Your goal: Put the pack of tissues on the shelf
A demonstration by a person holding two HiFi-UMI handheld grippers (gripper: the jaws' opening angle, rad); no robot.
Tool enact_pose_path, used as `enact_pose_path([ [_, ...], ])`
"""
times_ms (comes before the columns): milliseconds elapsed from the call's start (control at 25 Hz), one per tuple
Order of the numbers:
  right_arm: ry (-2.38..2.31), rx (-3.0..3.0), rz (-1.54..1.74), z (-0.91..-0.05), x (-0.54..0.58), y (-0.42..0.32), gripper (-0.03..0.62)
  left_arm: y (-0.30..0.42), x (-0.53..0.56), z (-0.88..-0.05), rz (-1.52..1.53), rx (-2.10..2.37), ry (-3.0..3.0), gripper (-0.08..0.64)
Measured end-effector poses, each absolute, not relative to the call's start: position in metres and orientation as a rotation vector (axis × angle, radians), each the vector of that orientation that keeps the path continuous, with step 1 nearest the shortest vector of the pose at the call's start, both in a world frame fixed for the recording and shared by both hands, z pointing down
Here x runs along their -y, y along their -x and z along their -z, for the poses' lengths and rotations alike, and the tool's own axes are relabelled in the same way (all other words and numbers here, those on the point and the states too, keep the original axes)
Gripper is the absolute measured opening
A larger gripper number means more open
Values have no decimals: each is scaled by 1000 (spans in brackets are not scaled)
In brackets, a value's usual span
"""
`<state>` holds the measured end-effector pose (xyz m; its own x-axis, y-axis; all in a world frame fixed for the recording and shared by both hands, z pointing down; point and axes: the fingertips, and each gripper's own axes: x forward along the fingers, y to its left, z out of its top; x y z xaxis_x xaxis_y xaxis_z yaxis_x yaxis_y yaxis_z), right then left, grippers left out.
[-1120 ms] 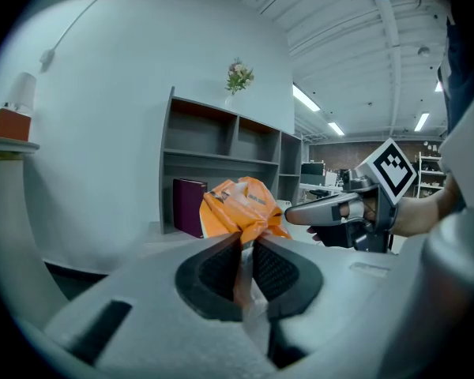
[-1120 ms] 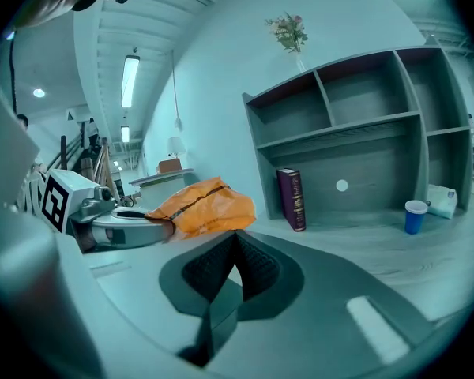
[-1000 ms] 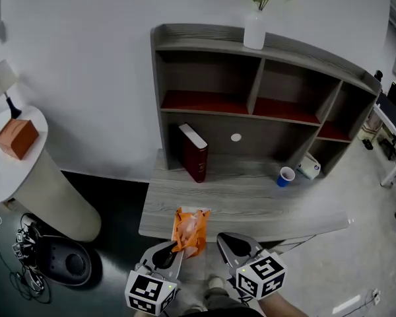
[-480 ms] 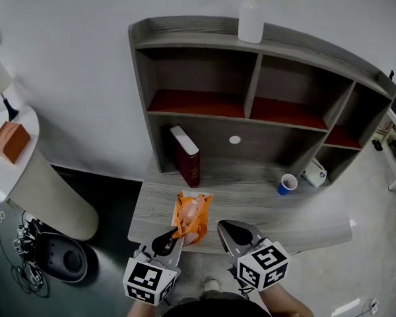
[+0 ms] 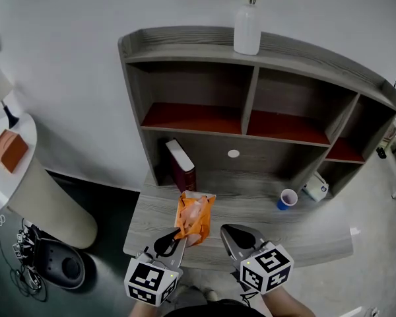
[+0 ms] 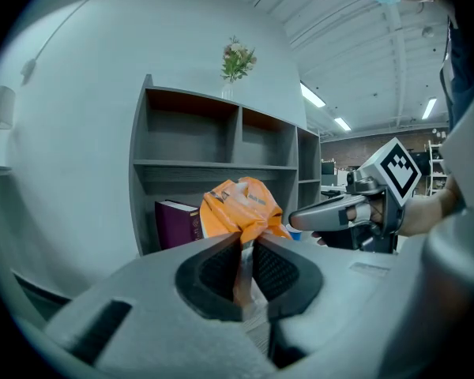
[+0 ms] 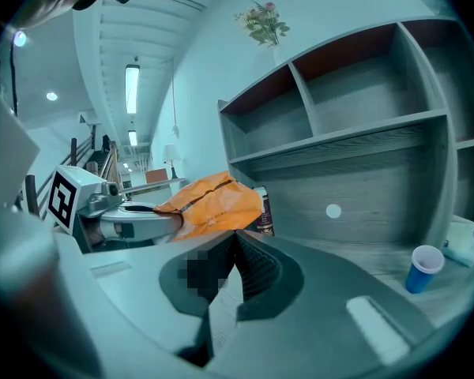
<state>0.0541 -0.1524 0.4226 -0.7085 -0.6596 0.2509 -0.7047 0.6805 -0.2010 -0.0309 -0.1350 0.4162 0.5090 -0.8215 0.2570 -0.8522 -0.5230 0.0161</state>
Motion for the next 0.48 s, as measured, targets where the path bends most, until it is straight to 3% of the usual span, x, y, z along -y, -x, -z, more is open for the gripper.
enact_pose_path([
  [480,-1153,2742,-407,-402,200,-47,2,36,189,-380,-256,1406,-2676,5],
])
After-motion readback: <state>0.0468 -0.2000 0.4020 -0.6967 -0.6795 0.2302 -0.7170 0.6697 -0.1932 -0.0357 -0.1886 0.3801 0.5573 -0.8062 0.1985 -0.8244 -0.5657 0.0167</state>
